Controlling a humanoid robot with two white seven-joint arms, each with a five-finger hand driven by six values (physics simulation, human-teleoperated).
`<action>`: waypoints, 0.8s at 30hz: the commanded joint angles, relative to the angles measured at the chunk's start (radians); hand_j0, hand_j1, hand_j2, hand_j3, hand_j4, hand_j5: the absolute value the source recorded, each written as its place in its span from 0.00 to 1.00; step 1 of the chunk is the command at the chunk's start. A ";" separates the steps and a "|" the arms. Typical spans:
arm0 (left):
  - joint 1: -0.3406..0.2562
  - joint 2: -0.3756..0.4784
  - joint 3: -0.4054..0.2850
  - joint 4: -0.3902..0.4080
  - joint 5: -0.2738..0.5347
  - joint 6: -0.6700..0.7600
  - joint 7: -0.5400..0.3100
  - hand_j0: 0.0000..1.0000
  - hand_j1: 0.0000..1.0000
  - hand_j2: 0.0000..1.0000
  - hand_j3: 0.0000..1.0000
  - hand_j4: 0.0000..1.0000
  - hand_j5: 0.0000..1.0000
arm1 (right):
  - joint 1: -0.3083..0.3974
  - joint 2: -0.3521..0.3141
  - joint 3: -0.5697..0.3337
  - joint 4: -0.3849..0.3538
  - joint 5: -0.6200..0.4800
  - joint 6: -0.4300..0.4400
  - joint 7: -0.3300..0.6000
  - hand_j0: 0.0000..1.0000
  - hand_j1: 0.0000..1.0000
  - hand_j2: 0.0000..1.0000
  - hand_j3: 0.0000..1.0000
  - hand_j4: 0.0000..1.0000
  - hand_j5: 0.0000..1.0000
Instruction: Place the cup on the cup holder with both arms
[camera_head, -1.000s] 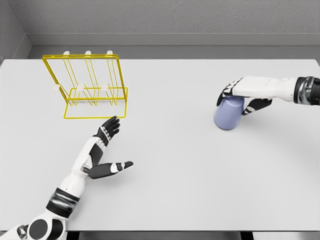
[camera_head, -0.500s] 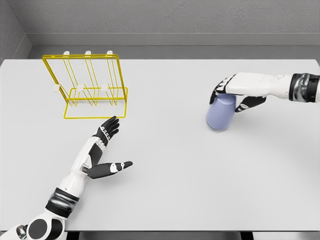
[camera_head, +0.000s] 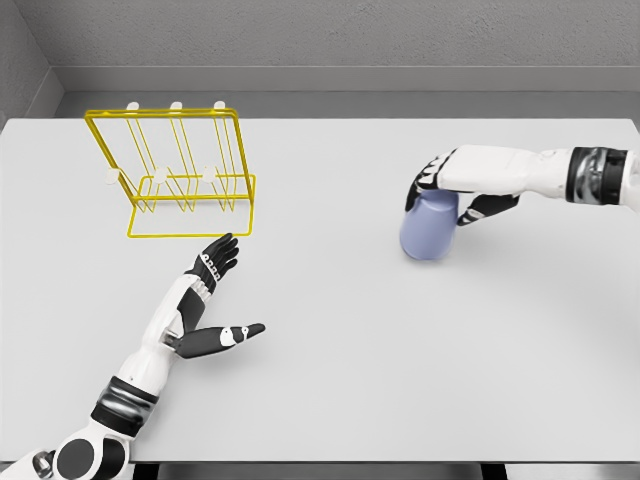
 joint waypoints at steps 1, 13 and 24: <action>0.000 0.000 0.000 -0.001 -0.003 0.000 0.000 1.00 1.00 1.00 1.00 1.00 1.00 | 0.000 0.006 0.000 -0.003 -0.006 0.003 0.000 0.66 0.66 0.66 0.66 0.66 0.66; 0.000 0.000 0.000 -0.001 -0.003 0.001 0.001 1.00 1.00 1.00 1.00 1.00 1.00 | -0.008 0.035 0.002 -0.015 -0.006 0.003 0.000 0.66 0.66 0.66 0.66 0.66 0.66; 0.000 0.004 0.000 -0.001 -0.003 0.000 0.000 1.00 1.00 1.00 1.00 1.00 1.00 | -0.014 0.069 0.016 -0.018 -0.005 0.003 0.000 0.66 0.66 0.66 0.66 0.66 0.66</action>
